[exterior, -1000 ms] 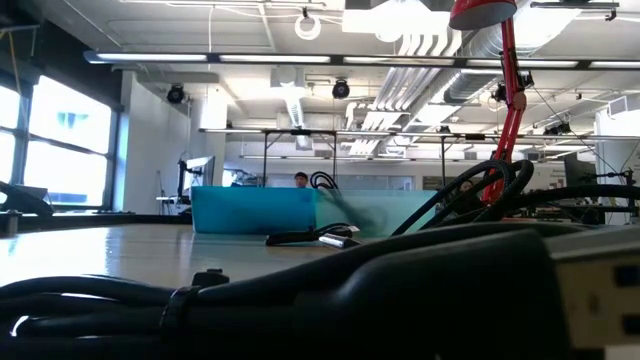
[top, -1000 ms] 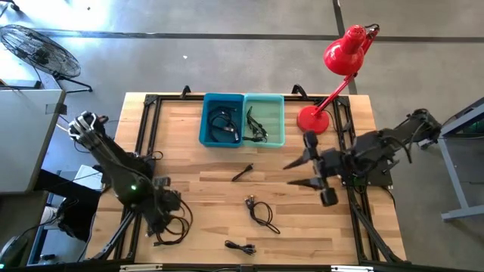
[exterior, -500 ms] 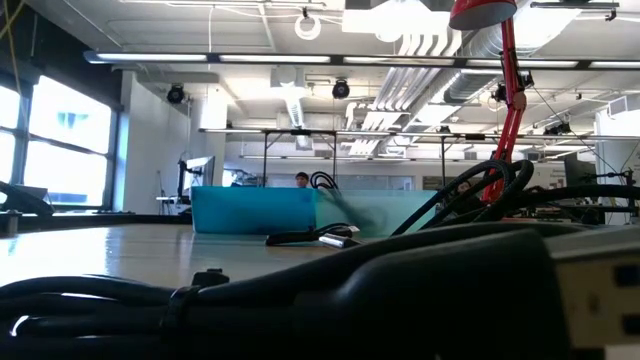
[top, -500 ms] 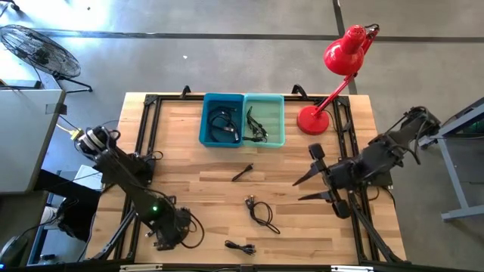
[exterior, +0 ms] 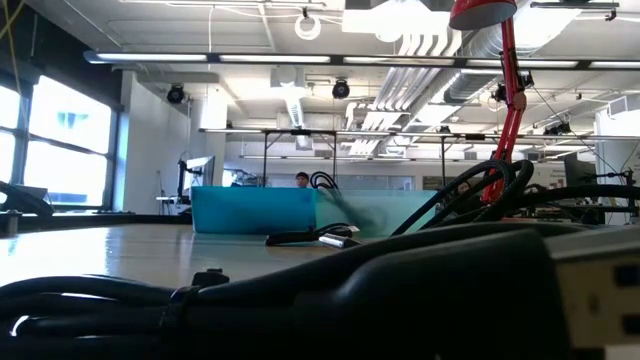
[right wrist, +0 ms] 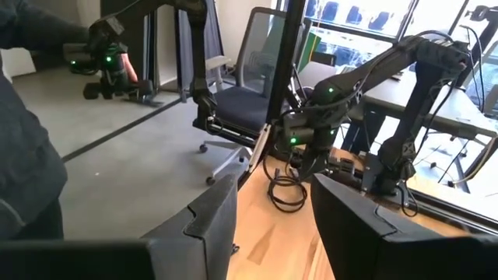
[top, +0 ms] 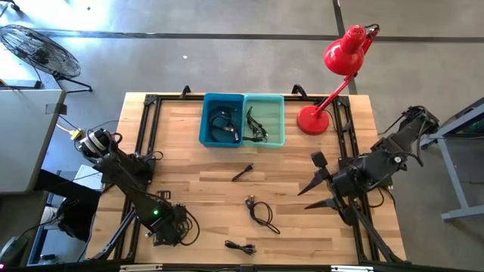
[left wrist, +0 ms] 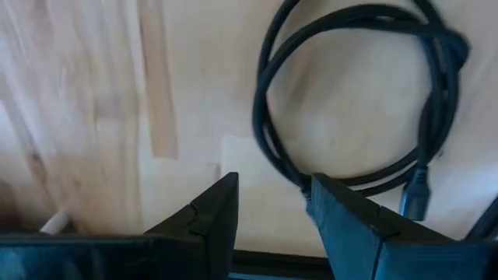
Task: Pick & Place USB Port
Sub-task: Put the black charger cable into the dark blue bin
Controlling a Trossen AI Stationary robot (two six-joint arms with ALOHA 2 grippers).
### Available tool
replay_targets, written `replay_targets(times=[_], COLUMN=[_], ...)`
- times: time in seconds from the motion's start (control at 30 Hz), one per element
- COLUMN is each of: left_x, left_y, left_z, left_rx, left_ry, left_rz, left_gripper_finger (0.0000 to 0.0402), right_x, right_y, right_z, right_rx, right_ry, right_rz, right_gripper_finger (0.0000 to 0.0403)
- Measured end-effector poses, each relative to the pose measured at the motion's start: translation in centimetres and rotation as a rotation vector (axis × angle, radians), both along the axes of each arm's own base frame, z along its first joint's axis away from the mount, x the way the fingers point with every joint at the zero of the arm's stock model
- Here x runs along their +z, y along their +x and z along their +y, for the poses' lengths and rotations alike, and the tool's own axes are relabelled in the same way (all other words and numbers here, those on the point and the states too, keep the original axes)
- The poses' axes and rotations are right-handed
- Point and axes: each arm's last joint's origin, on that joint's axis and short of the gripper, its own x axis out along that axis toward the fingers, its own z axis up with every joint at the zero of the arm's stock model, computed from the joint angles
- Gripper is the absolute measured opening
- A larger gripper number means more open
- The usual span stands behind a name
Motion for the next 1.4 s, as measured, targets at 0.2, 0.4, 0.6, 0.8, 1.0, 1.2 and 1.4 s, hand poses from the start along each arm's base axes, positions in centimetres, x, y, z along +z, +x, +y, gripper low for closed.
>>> replay_targets(times=[0.2,0.4,0.6,0.8,1.0,1.2,1.4], left_x=[-1.0,-2.4,-3.6,-4.9,-5.4,-5.0,-1.5], left_y=[0.2,-0.1,-0.4,-1.1,-1.5,-1.4,0.8], left_z=[-0.2,0.2,0.5,1.4,2.0,2.2,4.8], left_rx=[0.003,0.032,0.045,0.116,0.181,0.188,0.199], left_ry=[-0.036,-0.039,-0.046,-0.015,0.047,0.041,0.111], left_rz=[-0.051,-0.062,-0.066,-0.046,-0.054,-0.074,-0.247], left_gripper_finger=[0.0158,0.0158,0.0158,0.0148,0.0052,0.0022,0.0010], right_x=[0.0,-0.2,-0.2,-0.2,-0.2,-0.2,0.4], right_y=[0.0,0.0,0.0,0.0,0.0,-0.1,-0.8], right_z=[0.0,0.0,0.0,0.0,-0.1,-0.2,-1.0], right_rx=[-0.004,-0.003,-0.004,-0.004,-0.003,-0.020,-0.106], right_ry=[-0.025,-0.035,-0.036,-0.036,-0.040,-0.085,-0.139], right_rz=[-0.008,0.005,0.008,0.009,0.010,-0.013,-0.067], right_gripper_finger=[0.0158,0.0156,0.0157,0.0154,0.0154,0.0154,0.0153])
